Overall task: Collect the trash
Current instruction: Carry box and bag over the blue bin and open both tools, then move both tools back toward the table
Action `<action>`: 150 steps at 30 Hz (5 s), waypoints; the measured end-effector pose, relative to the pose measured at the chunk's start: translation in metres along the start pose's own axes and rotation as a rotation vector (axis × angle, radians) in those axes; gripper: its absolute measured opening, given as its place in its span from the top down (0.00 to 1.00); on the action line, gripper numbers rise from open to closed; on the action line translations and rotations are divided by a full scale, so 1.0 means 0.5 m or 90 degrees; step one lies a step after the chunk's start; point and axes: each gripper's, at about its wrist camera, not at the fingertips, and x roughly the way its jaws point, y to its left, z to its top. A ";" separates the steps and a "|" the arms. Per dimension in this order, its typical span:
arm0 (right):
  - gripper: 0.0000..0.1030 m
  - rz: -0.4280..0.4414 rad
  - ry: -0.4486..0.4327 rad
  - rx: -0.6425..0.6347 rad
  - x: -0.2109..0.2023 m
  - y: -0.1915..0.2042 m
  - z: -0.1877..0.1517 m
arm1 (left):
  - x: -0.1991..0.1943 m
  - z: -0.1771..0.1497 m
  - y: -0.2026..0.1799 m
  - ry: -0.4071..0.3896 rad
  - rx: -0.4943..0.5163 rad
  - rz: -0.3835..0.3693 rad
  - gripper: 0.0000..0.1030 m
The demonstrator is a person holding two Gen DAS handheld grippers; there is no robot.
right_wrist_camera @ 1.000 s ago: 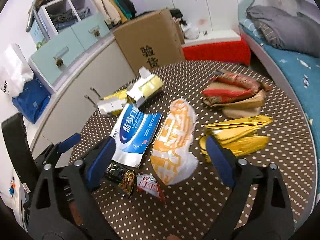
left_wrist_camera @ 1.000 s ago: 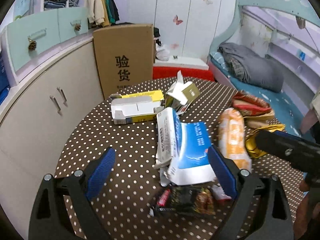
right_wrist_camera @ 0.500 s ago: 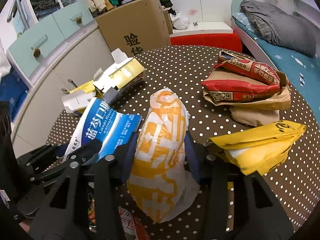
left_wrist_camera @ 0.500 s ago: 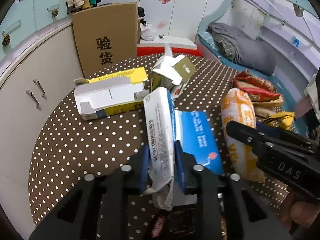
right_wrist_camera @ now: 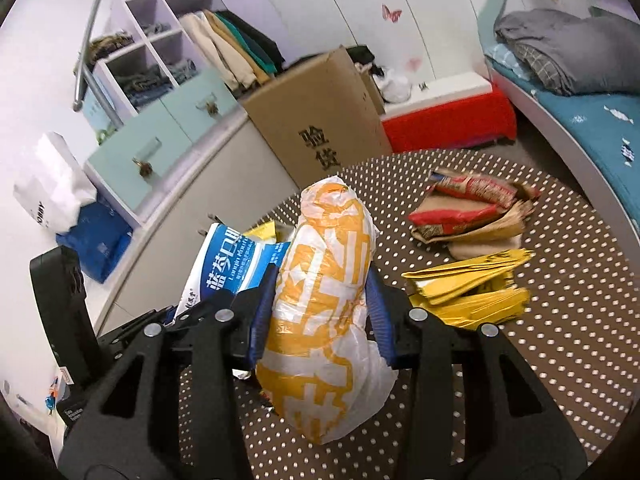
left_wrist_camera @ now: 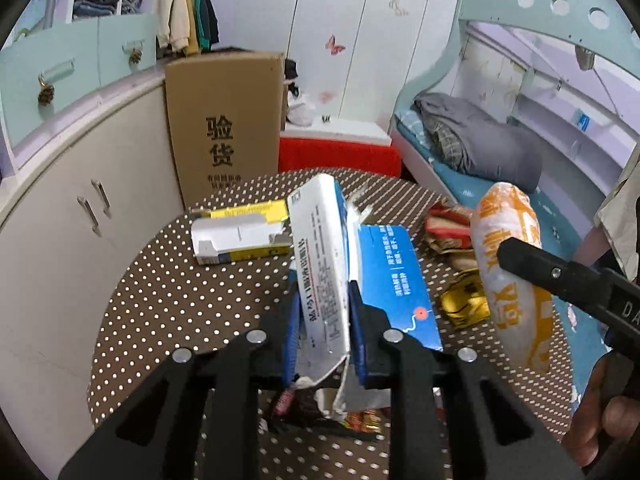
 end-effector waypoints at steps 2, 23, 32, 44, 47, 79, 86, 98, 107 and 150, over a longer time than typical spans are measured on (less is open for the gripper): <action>0.59 0.003 -0.015 0.002 -0.028 -0.006 0.005 | -0.024 0.007 -0.021 -0.012 0.003 -0.006 0.79; 0.59 -0.189 -0.185 0.077 -0.402 -0.253 -0.009 | -0.098 0.021 -0.391 -0.066 0.133 -0.148 0.79; 0.59 -0.273 -0.210 0.144 -0.493 -0.387 -0.042 | -0.071 0.005 -0.539 -0.045 0.185 -0.216 0.79; 0.59 -0.344 -0.144 0.271 -0.490 -0.605 -0.138 | 0.069 -0.089 -0.740 0.077 0.273 -0.271 0.79; 0.59 -0.351 -0.120 0.301 -0.473 -0.653 -0.166 | 0.113 -0.120 -0.789 0.111 0.299 -0.270 0.79; 0.06 -0.367 -0.020 0.499 -0.367 -0.857 -0.315 | 0.310 -0.224 -0.932 0.231 0.406 -0.163 0.15; 0.06 -0.404 -0.043 0.462 -0.400 -0.794 -0.281 | 0.246 -0.202 -0.917 0.196 0.391 -0.207 0.14; 0.06 -0.410 -0.123 0.362 -0.469 -0.621 -0.166 | 0.102 -0.132 -0.832 0.106 0.336 -0.253 0.14; 0.06 -0.375 -0.149 0.277 -0.456 -0.484 -0.087 | 0.022 -0.072 -0.731 0.054 0.297 -0.253 0.14; 0.06 -0.213 0.112 -0.018 0.071 -0.118 -0.061 | 0.008 -0.040 -0.021 0.021 -0.015 -0.006 0.14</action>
